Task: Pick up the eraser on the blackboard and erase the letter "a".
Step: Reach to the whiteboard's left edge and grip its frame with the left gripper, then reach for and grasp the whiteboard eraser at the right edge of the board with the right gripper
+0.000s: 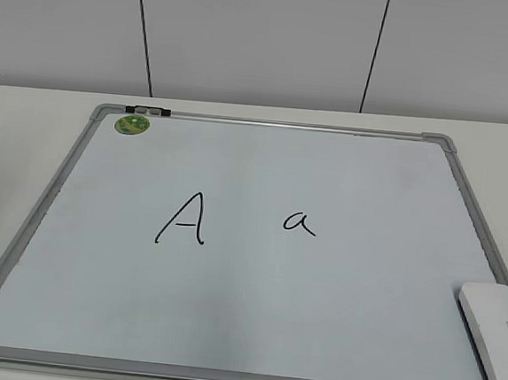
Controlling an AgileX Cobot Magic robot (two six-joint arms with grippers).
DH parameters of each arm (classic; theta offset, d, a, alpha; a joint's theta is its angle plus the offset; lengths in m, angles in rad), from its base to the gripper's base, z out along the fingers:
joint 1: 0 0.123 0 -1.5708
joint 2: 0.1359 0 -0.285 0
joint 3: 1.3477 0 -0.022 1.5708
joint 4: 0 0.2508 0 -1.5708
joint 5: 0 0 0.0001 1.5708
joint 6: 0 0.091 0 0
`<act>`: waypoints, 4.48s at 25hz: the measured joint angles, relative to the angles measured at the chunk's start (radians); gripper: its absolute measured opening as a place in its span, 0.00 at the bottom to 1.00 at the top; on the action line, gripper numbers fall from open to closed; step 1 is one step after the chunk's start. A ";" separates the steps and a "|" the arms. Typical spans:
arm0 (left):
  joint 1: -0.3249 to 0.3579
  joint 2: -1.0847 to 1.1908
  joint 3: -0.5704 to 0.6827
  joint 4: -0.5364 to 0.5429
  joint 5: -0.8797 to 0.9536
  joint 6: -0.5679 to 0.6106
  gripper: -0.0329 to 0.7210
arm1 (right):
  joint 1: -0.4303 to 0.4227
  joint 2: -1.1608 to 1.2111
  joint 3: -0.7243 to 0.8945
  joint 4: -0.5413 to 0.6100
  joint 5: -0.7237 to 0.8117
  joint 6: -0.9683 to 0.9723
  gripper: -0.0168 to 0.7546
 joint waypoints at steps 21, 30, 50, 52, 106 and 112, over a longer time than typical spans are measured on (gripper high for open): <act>-0.061 0.863 -0.545 -0.102 0.036 0.000 0.36 | 0.000 0.000 0.000 0.000 0.000 0.000 0.67; -0.063 0.990 -0.654 -0.060 0.056 -0.049 0.37 | 0.000 0.000 0.000 0.000 0.000 0.000 0.67; -0.063 1.146 -0.695 -0.028 0.047 -0.061 0.37 | 0.000 0.000 0.000 0.000 0.000 0.000 0.67; -0.063 1.160 -0.708 -0.027 0.048 -0.064 0.37 | 0.000 0.000 0.000 0.000 0.000 0.000 0.67; -0.058 1.221 -0.762 -0.036 0.070 -0.074 0.09 | 0.078 1.165 -0.234 0.023 -0.118 -0.004 0.67; -0.058 1.221 -0.762 -0.042 0.072 -0.074 0.09 | 0.078 1.300 -0.279 0.051 -0.178 -0.004 0.84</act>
